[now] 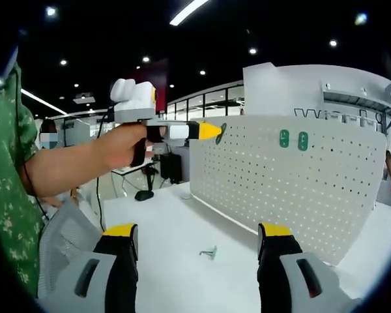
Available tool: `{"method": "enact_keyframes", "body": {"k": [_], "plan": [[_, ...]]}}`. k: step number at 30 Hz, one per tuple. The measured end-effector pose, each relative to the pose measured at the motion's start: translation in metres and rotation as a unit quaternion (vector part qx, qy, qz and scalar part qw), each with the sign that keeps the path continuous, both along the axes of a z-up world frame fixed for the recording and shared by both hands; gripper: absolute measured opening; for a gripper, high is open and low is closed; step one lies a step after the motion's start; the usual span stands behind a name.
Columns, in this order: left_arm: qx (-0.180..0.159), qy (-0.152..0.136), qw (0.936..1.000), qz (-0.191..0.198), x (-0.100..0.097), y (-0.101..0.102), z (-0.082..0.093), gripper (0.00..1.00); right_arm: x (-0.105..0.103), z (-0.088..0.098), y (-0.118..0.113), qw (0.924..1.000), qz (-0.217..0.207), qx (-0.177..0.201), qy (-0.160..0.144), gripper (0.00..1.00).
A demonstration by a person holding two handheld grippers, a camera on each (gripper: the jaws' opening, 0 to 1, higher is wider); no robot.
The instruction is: Insert the hook assembly into the mounting plate slot until the hook locks in place.
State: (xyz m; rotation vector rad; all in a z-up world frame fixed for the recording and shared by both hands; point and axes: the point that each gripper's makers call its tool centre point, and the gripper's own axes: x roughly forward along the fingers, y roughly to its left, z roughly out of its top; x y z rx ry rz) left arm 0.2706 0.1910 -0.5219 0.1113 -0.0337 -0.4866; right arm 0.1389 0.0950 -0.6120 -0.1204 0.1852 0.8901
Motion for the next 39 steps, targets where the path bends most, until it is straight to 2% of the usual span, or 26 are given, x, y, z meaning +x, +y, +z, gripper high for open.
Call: {"method": "enact_keyframes", "body": {"k": [18,29,39], "plan": [[-0.026,-0.005,0.999,0.036,0.015,-0.005,0.007,0.03,0.004,-0.002,-0.007,1.0,-0.006,-0.002,0.002,0.76],[-0.051,-0.011,0.9965,0.066,0.036,-0.013,0.01,0.03,0.006,-0.007,-0.015,0.9999,-0.013,-0.002,0.007,0.76],[-0.069,-0.028,0.9934,0.088,0.052,-0.018,0.018,0.03,0.011,-0.013,-0.023,0.9997,-0.018,0.0,0.014,0.76]]}}
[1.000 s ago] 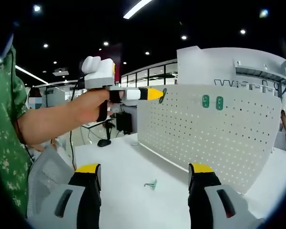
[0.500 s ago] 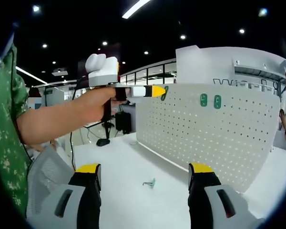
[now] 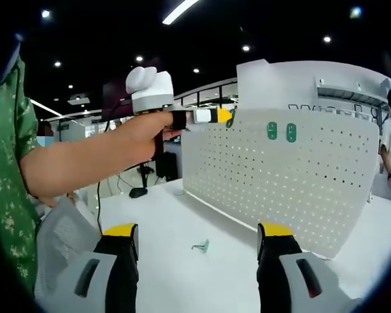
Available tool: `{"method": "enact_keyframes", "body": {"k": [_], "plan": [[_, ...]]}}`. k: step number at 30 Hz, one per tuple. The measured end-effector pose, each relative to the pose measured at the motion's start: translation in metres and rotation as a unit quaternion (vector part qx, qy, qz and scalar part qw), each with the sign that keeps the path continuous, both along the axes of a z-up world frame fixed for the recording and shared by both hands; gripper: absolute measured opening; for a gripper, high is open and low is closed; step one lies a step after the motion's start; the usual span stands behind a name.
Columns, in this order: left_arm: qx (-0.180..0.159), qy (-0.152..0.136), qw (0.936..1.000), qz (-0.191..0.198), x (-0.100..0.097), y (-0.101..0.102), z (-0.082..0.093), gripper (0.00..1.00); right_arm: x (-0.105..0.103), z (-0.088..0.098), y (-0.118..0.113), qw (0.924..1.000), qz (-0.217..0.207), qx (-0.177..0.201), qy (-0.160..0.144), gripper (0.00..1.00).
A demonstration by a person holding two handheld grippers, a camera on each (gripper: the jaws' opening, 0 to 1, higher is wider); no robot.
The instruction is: Insert the hook assembly into the mounting plate slot until the hook locks in place.
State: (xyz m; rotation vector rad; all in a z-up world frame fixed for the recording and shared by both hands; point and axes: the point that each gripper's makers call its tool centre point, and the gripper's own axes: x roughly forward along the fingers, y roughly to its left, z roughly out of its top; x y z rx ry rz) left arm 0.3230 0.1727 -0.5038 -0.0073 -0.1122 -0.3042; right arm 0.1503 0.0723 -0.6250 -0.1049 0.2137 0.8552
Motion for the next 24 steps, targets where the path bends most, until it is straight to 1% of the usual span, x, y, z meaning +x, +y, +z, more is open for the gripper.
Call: {"method": "enact_keyframes", "body": {"k": [9,17,24], "plan": [[-0.017,-0.019,0.9995,0.018,0.014,-0.001,0.009,0.03,0.006,-0.005,-0.006,1.0,-0.005,-0.001,0.007,0.76],[-0.034,-0.024,0.9988,0.025,0.023,-0.008,0.01,0.03,0.01,-0.008,-0.012,0.9999,-0.008,-0.002,0.012,0.76],[-0.046,-0.025,0.9976,0.046,0.037,-0.007,0.007,0.03,0.012,-0.007,-0.02,0.9999,-0.006,-0.005,0.013,0.76]]}}
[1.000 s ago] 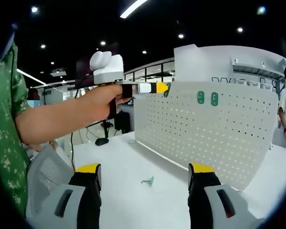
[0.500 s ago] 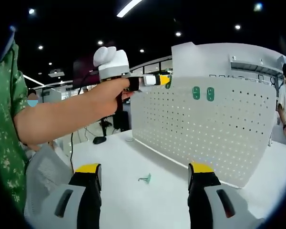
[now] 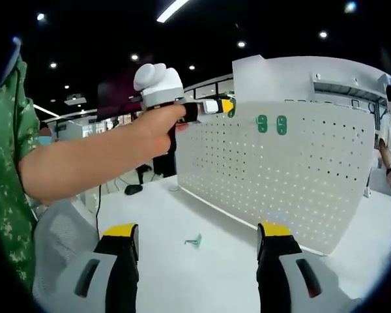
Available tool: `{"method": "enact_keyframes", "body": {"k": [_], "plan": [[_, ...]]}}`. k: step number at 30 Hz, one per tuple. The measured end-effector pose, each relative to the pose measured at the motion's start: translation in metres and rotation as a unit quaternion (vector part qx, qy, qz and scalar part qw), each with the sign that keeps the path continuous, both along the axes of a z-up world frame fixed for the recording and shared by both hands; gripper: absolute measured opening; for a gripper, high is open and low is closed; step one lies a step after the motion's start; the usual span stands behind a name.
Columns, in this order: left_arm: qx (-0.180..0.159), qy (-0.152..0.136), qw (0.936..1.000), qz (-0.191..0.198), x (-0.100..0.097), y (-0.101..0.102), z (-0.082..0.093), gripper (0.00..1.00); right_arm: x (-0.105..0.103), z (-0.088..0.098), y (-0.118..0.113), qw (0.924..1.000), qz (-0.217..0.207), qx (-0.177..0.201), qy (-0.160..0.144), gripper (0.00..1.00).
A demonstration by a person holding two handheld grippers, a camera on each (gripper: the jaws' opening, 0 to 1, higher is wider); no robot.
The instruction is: Insert the hook assembly into the mounting plate slot until the hook locks in place.
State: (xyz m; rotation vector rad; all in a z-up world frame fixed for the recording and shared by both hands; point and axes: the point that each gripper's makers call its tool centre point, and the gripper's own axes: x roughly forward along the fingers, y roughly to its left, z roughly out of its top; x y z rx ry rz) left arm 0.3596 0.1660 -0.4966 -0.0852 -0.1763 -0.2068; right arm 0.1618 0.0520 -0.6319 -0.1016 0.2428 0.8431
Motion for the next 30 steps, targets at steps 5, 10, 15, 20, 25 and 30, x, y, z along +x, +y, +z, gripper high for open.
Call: {"method": "enact_keyframes", "body": {"k": [5,10,15,20,25,30], "plan": [[-0.003,-0.001,0.9999,0.013,0.007,-0.001,-0.002,0.03,0.003,-0.002,-0.008,1.0,0.001,-0.001,0.002,0.76],[-0.007,-0.001,0.9996,0.027,0.013,-0.001,-0.004,0.03,0.005,0.002,-0.014,1.0,0.001,-0.001,-0.002,0.76],[-0.006,0.001,0.9993,0.037,0.018,0.002,-0.006,0.03,0.009,0.019,-0.02,0.9997,-0.006,0.011,-0.023,0.77],[-0.001,0.003,0.999,0.044,0.021,0.003,-0.008,0.03,0.014,0.028,-0.024,0.999,-0.015,0.024,-0.034,0.81],[0.006,0.009,0.9988,0.048,0.026,0.002,-0.013,0.03,0.015,0.031,-0.029,0.9992,-0.019,0.024,-0.027,0.89],[0.013,0.014,0.9986,0.049,0.03,-0.001,-0.019,0.03,0.012,0.039,-0.031,0.999,-0.019,0.026,-0.031,0.94]]}}
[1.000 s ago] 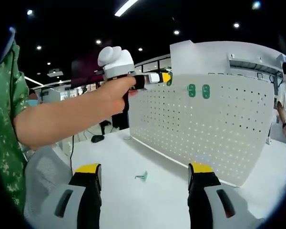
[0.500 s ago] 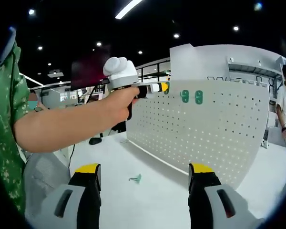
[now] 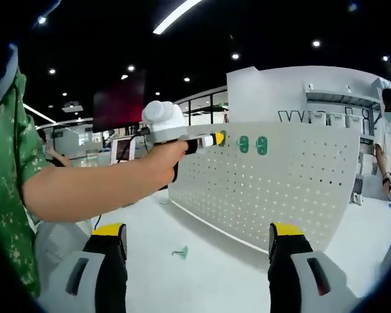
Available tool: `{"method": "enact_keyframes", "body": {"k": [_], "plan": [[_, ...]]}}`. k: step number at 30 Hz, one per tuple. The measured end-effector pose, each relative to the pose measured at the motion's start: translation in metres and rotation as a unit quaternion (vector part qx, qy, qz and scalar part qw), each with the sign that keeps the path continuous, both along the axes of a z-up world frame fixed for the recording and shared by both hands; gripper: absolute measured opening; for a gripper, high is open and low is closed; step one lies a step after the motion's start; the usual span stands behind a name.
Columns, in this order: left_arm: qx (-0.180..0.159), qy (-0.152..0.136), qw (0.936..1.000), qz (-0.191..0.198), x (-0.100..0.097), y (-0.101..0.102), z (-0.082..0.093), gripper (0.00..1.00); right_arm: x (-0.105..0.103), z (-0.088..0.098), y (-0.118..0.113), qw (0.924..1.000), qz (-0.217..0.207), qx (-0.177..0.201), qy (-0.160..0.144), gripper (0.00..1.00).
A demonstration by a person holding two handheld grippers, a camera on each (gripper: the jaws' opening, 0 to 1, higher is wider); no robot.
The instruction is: Insert the hook assembly into the mounting plate slot until the hook locks in place.
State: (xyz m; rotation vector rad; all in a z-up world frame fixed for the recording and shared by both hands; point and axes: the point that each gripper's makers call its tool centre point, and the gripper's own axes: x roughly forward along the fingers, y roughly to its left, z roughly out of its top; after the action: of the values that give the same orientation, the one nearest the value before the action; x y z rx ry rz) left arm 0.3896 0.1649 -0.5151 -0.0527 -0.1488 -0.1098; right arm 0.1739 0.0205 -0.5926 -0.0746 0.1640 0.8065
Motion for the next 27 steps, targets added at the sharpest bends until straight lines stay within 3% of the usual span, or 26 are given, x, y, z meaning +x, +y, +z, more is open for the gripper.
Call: {"method": "enact_keyframes", "body": {"k": [27], "plan": [[-0.005,-0.006,0.9998,0.02,0.013,0.003,-0.002,0.03,0.004,0.003,-0.01,0.9999,-0.006,-0.01,-0.006,0.99]]}}
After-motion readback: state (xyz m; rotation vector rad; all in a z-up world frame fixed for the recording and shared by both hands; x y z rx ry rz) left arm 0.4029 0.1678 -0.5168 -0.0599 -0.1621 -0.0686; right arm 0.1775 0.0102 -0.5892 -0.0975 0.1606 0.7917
